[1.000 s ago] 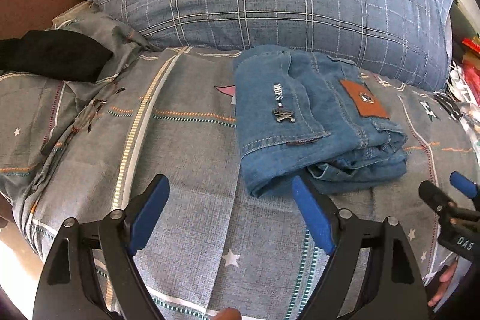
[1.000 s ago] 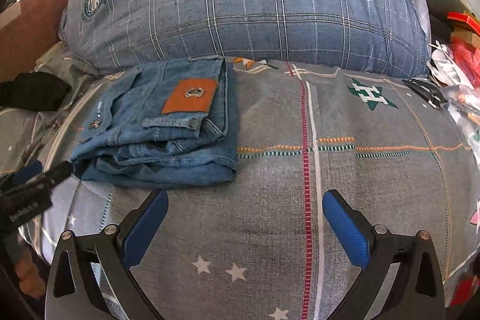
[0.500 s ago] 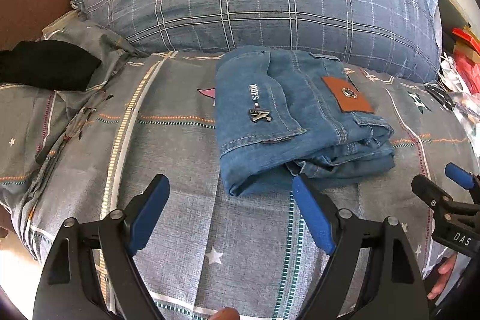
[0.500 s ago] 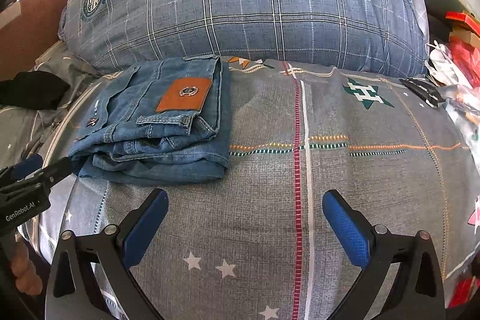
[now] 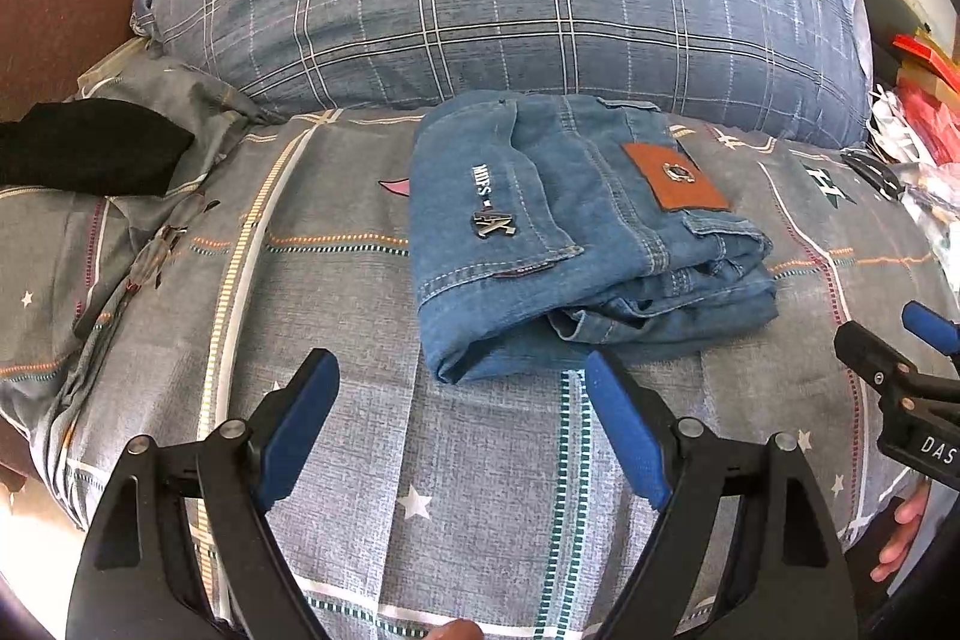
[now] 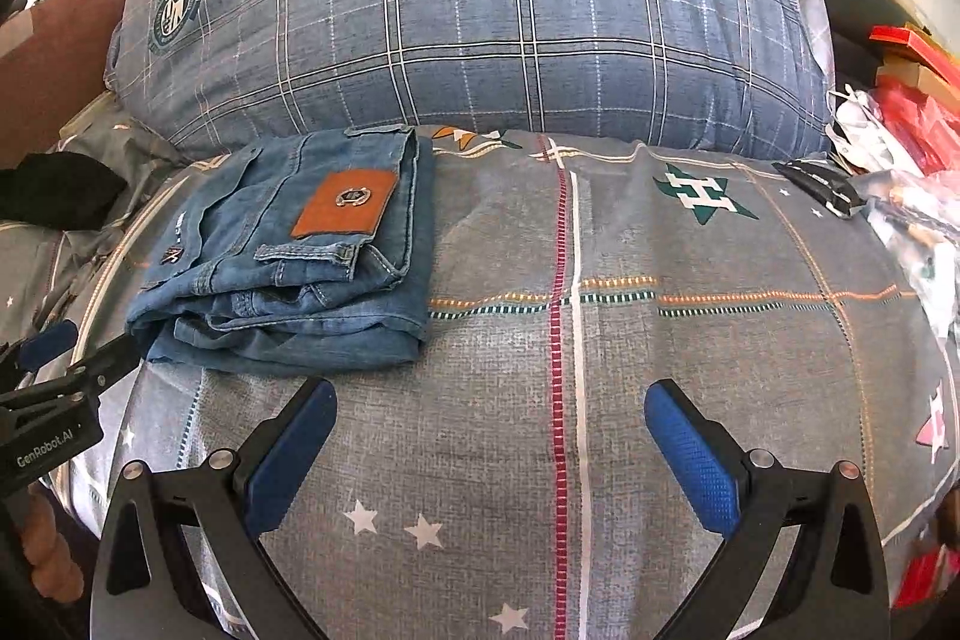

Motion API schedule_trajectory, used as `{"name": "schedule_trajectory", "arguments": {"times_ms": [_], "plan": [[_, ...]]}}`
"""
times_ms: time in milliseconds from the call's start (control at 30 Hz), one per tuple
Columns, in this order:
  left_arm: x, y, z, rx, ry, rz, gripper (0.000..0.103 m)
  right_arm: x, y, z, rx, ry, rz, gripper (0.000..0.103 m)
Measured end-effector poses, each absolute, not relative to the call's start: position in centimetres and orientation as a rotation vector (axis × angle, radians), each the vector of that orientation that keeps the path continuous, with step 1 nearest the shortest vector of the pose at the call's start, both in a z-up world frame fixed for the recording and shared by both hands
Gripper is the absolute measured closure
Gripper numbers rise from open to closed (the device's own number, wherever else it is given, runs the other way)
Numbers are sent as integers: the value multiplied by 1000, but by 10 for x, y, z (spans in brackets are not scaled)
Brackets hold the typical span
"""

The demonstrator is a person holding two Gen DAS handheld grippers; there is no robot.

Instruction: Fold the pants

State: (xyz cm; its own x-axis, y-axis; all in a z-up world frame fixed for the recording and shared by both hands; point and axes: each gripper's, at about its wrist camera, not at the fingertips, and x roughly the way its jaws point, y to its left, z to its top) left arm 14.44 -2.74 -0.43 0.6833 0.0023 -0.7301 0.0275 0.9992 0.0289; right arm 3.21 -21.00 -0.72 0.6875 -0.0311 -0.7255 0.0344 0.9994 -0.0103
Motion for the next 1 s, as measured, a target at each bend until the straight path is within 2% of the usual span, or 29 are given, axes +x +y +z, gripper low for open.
{"name": "schedule_trajectory", "arguments": {"times_ms": [1000], "plan": [[143,-35,-4,5,837,-52,18,32,-219,-16,39,834,-63,0]]}}
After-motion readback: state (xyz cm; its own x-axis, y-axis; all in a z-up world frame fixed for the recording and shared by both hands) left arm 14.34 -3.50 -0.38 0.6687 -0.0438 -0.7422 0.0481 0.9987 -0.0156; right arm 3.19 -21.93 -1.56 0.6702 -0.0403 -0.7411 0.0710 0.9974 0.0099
